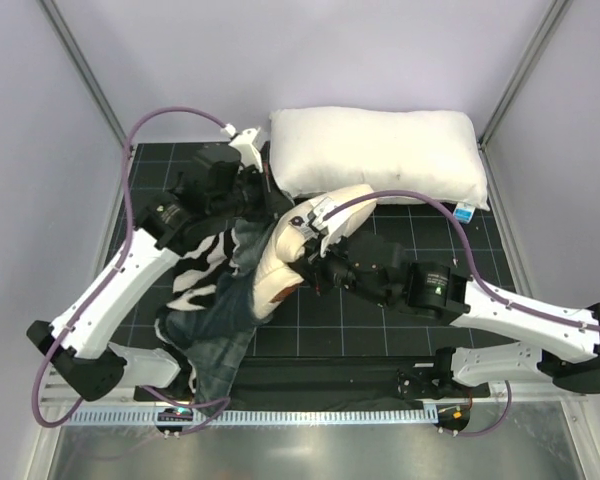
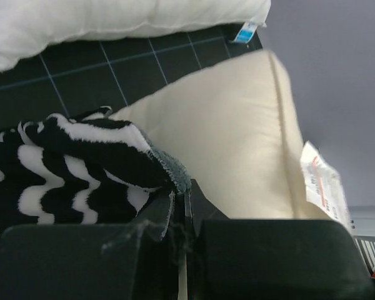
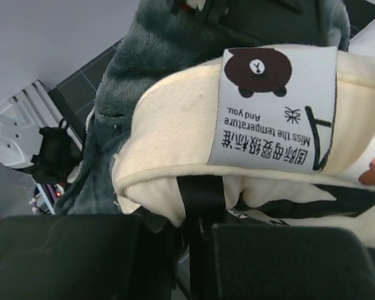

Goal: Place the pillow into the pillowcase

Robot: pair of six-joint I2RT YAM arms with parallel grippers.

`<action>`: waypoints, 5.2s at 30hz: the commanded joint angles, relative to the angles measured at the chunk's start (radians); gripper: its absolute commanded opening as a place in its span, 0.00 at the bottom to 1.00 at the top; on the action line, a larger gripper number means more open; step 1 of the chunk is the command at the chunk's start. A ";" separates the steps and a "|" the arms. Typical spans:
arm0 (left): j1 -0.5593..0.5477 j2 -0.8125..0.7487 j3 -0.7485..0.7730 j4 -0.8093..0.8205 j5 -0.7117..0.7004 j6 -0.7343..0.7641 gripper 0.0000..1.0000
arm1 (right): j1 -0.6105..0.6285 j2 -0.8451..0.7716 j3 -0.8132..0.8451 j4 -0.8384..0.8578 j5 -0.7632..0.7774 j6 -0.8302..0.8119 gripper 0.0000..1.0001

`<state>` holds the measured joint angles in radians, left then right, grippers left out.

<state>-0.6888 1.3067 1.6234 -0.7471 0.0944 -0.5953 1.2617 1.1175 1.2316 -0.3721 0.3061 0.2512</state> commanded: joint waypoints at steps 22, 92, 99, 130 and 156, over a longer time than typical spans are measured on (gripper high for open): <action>0.044 -0.047 -0.436 0.644 0.203 -0.331 0.00 | 0.013 0.359 0.751 -0.461 -0.259 -0.268 0.04; 0.052 -0.243 0.102 0.138 0.176 -0.495 0.00 | -0.332 0.114 0.551 -0.619 0.013 0.307 0.04; 0.054 -0.136 0.323 0.115 0.143 -0.549 0.01 | -0.377 0.111 0.654 -0.606 -0.062 0.307 0.04; 0.064 -0.380 -0.292 0.495 0.050 -0.810 0.01 | -0.470 0.087 1.074 -0.548 0.036 0.226 0.04; 0.063 -0.410 -0.255 0.592 0.031 -0.802 0.01 | -0.501 0.070 1.005 -0.318 0.093 0.185 0.04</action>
<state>-0.6277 0.8276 1.3552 -0.3141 0.1131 -1.3575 0.7753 1.2560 2.1769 -0.9447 0.3099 0.4702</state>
